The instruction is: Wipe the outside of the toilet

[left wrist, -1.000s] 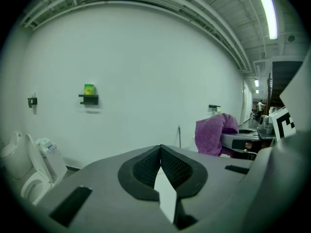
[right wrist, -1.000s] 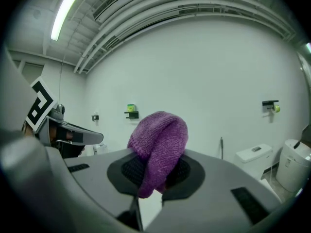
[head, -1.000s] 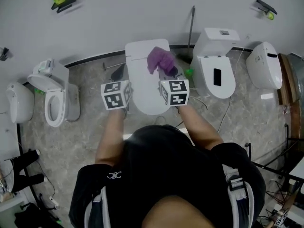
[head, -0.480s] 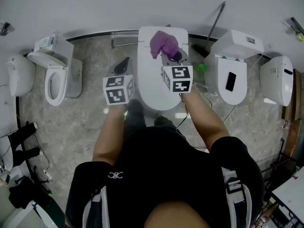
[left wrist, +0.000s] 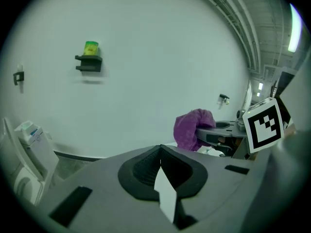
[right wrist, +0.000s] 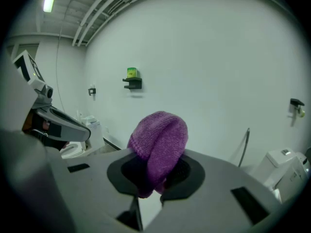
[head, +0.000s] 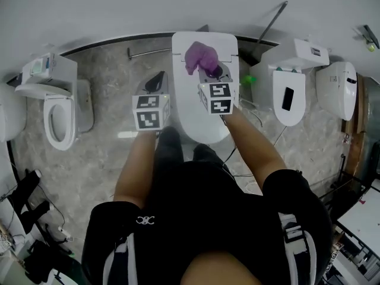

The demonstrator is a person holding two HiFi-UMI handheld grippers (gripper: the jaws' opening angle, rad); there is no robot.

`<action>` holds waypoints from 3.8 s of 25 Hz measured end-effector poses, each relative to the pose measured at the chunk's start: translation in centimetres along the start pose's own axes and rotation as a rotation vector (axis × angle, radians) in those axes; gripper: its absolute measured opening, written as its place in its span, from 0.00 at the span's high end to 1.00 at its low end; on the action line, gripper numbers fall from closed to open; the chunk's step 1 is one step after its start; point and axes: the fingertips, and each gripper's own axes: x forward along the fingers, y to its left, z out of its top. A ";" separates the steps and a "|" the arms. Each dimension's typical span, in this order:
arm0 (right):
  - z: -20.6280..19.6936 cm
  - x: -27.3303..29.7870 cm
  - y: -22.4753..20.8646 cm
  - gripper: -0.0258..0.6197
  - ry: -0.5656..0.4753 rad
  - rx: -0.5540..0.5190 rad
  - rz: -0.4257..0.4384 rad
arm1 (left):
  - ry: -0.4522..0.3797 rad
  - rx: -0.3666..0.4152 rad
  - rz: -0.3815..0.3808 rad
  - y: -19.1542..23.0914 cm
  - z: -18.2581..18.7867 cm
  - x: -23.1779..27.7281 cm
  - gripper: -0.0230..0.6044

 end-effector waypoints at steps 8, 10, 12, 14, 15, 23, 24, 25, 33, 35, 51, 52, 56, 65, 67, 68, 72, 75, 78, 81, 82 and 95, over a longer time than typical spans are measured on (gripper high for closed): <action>-5.2 12.5 2.3 0.86 0.162 -0.114 0.034 | 0.057 -0.044 -0.037 8.6 -4.2 7.9 0.95; -7.1 15.5 2.4 0.86 0.203 -0.158 0.045 | 0.066 -0.059 -0.036 10.3 -5.7 10.1 0.95; -9.5 18.5 2.2 0.86 0.246 -0.215 0.055 | 0.076 -0.076 -0.036 11.9 -7.1 12.4 0.95; -12.5 21.8 1.7 0.86 0.299 -0.286 0.070 | 0.079 -0.088 -0.045 13.0 -8.3 15.0 0.95; -13.9 23.4 1.4 0.86 0.324 -0.330 0.080 | 0.078 -0.089 -0.052 13.3 -8.7 16.2 0.95; -21.1 33.4 -0.7 0.86 0.457 -0.507 0.086 | 0.058 -0.010 -0.123 13.6 -10.6 22.7 0.95; -21.5 34.2 -0.7 0.86 0.463 -0.513 0.092 | 0.061 0.001 -0.124 13.9 -11.0 23.1 0.95; -21.8 34.9 -0.7 0.86 0.467 -0.516 0.100 | 0.066 0.014 -0.123 14.2 -11.5 23.5 0.95; -24.0 38.4 0.0 0.86 0.513 -0.570 0.117 | 0.110 0.014 -0.083 18.9 -14.5 24.4 0.95; -24.4 39.0 0.3 0.86 0.529 -0.591 0.104 | 0.109 -0.007 -0.070 20.0 -14.8 24.4 0.95; -25.0 38.7 -1.1 0.86 0.607 -0.621 0.154 | 0.136 -0.076 -0.036 18.3 -17.5 24.0 0.95; -25.0 38.6 -1.5 0.86 0.607 -0.605 0.150 | 0.131 -0.089 -0.032 18.1 -17.6 24.0 0.95; -25.4 38.0 -3.4 0.86 0.590 -0.566 0.125 | 0.088 -0.117 -0.008 16.9 -17.1 24.4 0.95; -26.9 36.1 -9.5 0.86 0.597 -0.542 0.118 | 0.102 -0.122 0.004 12.5 -17.4 26.2 0.95; -27.2 35.5 -10.9 0.86 0.596 -0.530 0.113 | 0.109 -0.118 0.002 11.3 -17.4 26.7 0.95; -27.4 35.2 -11.7 0.86 0.594 -0.529 0.110 | 0.111 -0.116 -0.002 10.6 -17.4 27.1 0.95; -28.4 33.9 -15.5 0.86 0.594 -0.527 0.101 | 0.106 -0.133 -0.015 7.8 -16.8 28.8 0.95; -29.0 32.8 -18.4 0.86 0.593 -0.514 0.091 | 0.105 -0.096 0.002 5.7 -16.6 30.1 0.95; -29.5 31.8 -21.2 0.86 0.595 -0.490 0.071 | 0.118 -0.089 -0.019 2.7 -16.6 31.3 0.95; -30.3 30.8 -23.8 0.86 0.594 -0.468 0.056 | 0.137 -0.077 -0.042 -0.1 -17.1 32.6 0.95; -30.6 30.4 -24.7 0.86 0.593 -0.462 0.051 | 0.142 -0.072 -0.048 -0.9 -17.1 33.0 0.95; -32.8 26.8 -31.9 0.86 0.535 -0.416 0.082 | 0.127 -0.062 -0.005 -9.7 -16.1 35.6 0.95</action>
